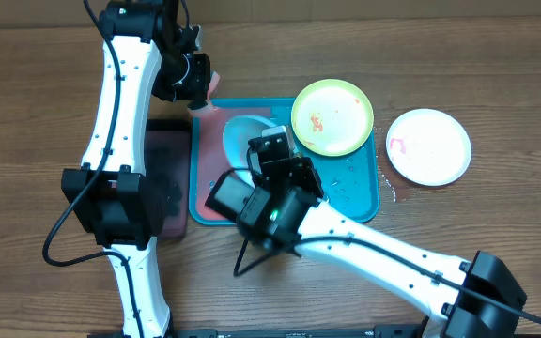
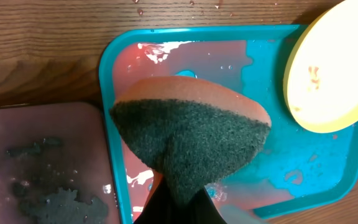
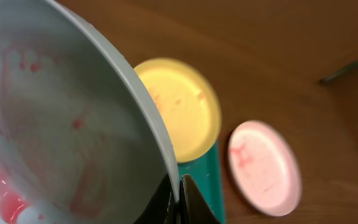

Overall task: Clean dirty plates on tray and stack at the side
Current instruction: 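Tilt the light-blue plate up with the right gripper to drain it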

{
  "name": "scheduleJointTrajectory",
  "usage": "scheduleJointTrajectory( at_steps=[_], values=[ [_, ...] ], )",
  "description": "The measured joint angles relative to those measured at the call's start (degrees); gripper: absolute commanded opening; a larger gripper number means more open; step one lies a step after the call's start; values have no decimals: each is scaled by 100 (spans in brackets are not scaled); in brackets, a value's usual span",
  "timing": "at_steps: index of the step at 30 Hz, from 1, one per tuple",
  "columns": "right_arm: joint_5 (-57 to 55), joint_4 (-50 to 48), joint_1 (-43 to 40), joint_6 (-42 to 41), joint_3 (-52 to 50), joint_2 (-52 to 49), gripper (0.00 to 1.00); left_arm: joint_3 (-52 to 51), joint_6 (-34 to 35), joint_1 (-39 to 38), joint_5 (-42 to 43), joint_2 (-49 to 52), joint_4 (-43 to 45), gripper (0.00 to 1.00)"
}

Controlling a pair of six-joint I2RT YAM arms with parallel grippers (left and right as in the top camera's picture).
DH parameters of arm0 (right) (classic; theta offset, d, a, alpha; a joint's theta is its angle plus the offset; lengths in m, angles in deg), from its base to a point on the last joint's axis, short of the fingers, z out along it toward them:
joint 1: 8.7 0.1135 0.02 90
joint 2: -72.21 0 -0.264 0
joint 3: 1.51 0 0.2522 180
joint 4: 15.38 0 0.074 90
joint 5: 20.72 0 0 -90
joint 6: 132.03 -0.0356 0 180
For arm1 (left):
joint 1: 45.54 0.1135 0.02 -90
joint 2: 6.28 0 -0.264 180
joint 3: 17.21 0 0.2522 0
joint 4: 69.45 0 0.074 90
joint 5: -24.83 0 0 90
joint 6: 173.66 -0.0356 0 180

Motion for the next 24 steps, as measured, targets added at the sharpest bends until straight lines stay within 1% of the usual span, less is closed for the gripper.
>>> scheduleJointTrajectory(
  at_steps=[2,6,9,15,24],
  values=[
    [-785,26,221,-114,0,0,4,-2,0,0,-22,0,0,4],
    [-1788,28,575,-186,0,0,4,-2,0,0,-68,0,-2,4],
    [-2240,24,723,-186,0,0,4,-2,0,0,-101,0,-13,4],
    [-2531,68,717,-186,0,0,4,-2,0,0,-138,0,-24,5],
    [-2592,66,717,-184,0,0,4,-2,0,0,-155,0,-24,4]
  ],
)
